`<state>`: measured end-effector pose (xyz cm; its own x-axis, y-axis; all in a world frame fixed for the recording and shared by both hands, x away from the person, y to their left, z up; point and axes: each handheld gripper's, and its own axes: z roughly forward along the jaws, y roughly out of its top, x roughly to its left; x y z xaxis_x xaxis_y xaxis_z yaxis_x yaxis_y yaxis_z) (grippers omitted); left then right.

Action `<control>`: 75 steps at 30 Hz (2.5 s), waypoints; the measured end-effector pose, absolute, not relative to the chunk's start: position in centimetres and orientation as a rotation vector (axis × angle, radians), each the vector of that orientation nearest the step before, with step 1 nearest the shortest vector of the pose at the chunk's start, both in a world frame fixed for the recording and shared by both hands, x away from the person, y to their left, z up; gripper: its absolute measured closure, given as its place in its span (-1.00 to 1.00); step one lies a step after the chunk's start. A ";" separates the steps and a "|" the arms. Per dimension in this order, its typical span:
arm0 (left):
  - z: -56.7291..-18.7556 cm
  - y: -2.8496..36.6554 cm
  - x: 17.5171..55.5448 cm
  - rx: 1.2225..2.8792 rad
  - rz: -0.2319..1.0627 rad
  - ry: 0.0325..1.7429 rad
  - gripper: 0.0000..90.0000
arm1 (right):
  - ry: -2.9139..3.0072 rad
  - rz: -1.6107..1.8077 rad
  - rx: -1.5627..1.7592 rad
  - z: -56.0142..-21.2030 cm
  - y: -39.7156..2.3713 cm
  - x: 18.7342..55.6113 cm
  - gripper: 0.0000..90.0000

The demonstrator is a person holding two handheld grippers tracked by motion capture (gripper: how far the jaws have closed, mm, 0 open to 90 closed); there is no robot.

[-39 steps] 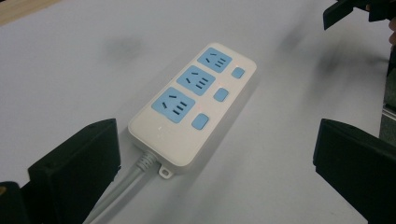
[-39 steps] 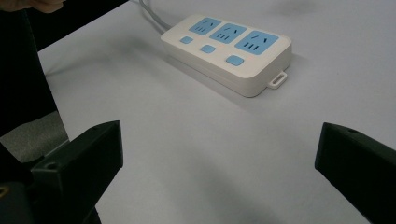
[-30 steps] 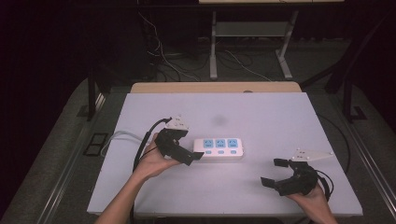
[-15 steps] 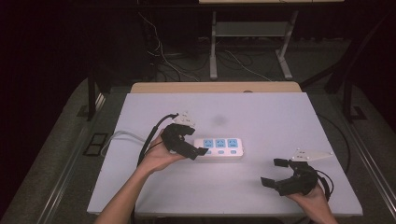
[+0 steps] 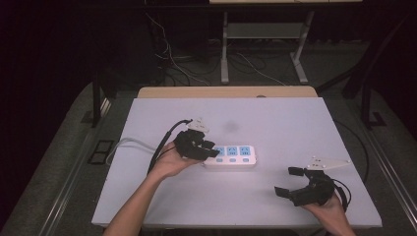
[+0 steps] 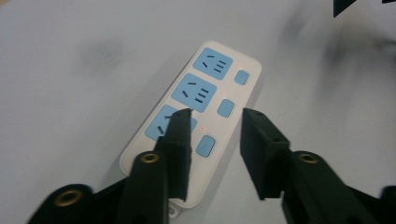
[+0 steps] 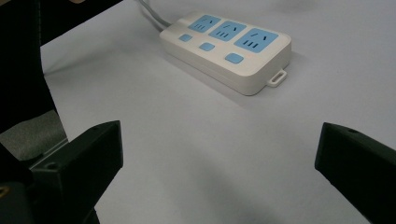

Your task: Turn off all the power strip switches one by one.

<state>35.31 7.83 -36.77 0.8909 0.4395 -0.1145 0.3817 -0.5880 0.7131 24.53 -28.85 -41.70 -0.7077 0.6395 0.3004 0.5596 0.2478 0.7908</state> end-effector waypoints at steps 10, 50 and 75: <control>-37.8 7.6 36.3 2.287 0.022 0.555 0.97 | 2.417 1.470 1.161 -41.7 -28.8 24.6 -0.98; -41.3 5.8 37.7 2.375 -0.044 0.565 0.99 | 2.422 1.464 1.153 -41.7 -28.8 24.6 -0.98; -40.7 4.5 37.4 2.462 0.018 0.630 1.00 | 2.398 1.464 1.157 -41.5 -29.1 24.5 -0.98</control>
<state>37.36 4.54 -40.75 0.8877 0.4423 -0.1278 0.4345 -0.7130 0.5504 24.55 -29.05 -41.50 -0.7055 0.6489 0.2851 0.5501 0.2478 0.7975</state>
